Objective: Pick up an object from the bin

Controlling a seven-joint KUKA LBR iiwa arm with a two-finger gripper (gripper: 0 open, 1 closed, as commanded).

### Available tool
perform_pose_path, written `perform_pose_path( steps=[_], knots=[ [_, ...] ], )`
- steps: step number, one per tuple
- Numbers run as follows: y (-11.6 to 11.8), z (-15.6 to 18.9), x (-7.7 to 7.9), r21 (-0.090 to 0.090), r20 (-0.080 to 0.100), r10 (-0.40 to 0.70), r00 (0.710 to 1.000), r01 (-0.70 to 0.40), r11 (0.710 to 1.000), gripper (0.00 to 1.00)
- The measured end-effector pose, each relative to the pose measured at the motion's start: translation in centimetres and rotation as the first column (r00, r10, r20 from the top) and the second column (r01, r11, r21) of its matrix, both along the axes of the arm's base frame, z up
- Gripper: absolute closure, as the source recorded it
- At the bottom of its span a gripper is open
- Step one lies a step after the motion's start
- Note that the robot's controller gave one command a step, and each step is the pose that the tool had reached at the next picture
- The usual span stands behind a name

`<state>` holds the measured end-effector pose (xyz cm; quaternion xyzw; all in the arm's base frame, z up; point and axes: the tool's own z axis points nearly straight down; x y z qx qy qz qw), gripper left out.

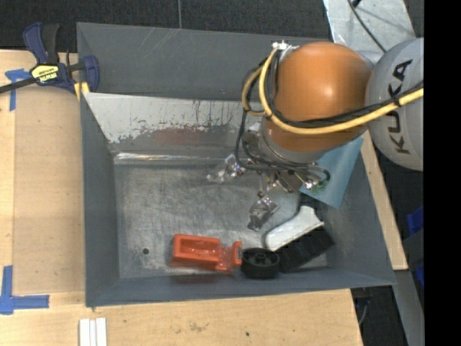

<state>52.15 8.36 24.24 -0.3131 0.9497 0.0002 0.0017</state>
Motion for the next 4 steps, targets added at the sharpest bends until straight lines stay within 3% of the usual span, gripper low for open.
perform_pose_path(
  steps=[1,2,3,4],
  knots=[
    [1.7,-5.4,-1.8,0.001,0.006,-0.007,1.0,0.007,1.0,0.0],
    [-0.4,-10.0,-3.0,0.002,0.001,-0.006,1.0,0.006,1.0,0.0],
    [-0.9,-13.9,-2.0,-0.022,0.001,0.094,0.996,-0.094,0.995,0.0],
    [2.7,-16.1,-1.4,-0.011,0.033,0.36,0.932,-0.36,0.933,1.0]
  ],
)
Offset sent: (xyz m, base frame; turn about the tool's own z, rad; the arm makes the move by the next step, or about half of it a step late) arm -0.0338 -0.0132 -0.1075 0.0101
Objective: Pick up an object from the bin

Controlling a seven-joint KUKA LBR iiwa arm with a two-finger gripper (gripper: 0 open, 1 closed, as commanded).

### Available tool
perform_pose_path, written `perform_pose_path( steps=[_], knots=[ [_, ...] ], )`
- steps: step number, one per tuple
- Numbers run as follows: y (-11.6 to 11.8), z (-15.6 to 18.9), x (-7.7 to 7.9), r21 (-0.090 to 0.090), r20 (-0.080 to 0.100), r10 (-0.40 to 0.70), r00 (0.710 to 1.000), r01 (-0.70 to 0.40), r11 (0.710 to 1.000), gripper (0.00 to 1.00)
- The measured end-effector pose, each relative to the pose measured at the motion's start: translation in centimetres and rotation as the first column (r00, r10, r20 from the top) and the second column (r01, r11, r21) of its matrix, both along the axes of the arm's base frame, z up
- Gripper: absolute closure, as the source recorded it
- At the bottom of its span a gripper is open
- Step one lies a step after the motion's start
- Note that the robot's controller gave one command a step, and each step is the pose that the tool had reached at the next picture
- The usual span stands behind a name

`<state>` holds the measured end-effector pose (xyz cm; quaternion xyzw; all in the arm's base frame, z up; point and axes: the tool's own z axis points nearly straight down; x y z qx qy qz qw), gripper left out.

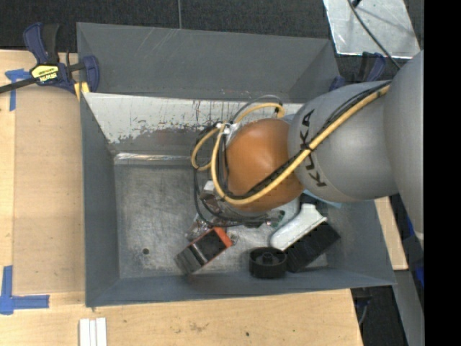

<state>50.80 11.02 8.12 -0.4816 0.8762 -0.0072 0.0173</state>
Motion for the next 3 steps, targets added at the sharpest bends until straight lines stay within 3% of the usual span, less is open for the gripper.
perform_pose_path(
  steps=[3],
  knots=[
    [-0.01,0.01,0.01,0.0,0.0,-0.003,1.0,0.003,1.0,1.0]
  ],
)
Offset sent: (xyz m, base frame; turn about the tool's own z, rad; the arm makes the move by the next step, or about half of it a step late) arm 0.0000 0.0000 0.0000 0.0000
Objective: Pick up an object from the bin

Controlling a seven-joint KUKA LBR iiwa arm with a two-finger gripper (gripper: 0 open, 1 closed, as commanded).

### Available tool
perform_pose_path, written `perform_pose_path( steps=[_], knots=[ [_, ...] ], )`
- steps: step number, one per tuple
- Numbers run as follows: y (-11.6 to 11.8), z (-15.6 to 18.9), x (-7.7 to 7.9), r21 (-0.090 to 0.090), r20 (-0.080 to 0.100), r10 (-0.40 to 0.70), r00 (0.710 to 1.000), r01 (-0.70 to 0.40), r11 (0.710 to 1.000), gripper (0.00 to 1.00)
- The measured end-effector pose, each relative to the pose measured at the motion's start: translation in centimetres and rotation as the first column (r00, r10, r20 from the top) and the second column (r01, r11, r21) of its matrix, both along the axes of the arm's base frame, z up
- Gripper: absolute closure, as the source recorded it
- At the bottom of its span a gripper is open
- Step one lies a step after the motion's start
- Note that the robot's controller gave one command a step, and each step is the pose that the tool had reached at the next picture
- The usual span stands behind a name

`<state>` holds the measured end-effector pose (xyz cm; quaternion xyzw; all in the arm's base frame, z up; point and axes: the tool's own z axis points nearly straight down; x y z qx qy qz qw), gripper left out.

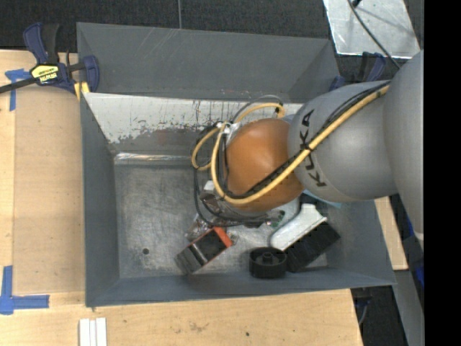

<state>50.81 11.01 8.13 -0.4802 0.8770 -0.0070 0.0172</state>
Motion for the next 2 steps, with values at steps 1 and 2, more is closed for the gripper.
perform_pose_path(
  steps=[1,2],
  knots=[
    [0.0,0.0,0.0,0.0,0.0,0.0,1.0,0.0,1.0,1.0],
    [0.0,0.0,0.0,0.0,0.0,0.0,1.0,0.0,1.0,1.0]
  ],
)
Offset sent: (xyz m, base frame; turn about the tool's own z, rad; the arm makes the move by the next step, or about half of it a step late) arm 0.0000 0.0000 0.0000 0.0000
